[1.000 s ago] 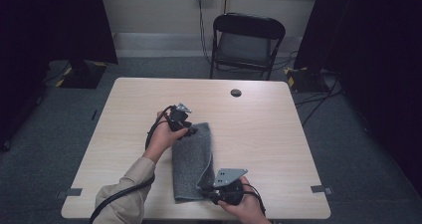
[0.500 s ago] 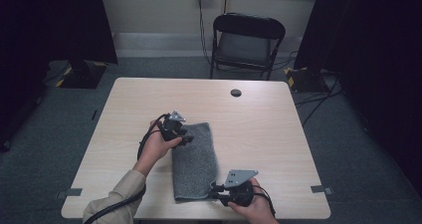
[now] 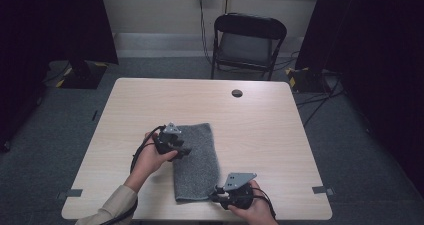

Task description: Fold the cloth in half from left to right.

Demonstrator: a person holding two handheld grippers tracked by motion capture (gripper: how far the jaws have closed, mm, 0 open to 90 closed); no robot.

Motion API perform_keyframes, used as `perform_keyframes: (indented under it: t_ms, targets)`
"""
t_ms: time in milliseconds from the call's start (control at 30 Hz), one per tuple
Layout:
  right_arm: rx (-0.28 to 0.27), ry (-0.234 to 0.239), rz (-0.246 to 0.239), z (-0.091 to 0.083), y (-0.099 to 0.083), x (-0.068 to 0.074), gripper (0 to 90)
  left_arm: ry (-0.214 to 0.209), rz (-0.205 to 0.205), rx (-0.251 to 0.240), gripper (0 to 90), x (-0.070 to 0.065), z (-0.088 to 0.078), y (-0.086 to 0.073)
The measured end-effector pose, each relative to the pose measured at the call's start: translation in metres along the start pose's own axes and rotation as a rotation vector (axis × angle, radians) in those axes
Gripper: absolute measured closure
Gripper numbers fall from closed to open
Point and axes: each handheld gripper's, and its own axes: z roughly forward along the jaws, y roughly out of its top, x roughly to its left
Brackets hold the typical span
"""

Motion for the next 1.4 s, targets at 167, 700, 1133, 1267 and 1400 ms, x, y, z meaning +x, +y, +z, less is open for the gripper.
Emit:
perform_keyframes:
  t_ms: [167,700,1133,1267,1400]
  targets:
    - [0.015,-0.010,-0.007,0.005,0.001,-0.001,72.0,-0.006,0.005,0.000,47.6,-0.001,-0.002,-0.006]
    - [0.020,-0.049,-0.021,0.038,0.026,-0.022,70.0,-0.008,-0.004,-0.022,40.3,0.008,-0.007,-0.010]
    - [0.021,-0.077,-0.038,0.058,0.042,-0.026,69.2,-0.021,0.019,-0.009,42.3,-0.004,-0.025,-0.031]
    - [0.021,-0.080,-0.032,0.058,0.042,-0.026,68.7,-0.013,0.036,0.008,42.3,-0.006,-0.024,-0.040]
    - [0.018,-0.086,-0.033,0.058,0.042,-0.025,68.4,0.008,0.092,0.026,47.9,-0.009,-0.022,-0.049]
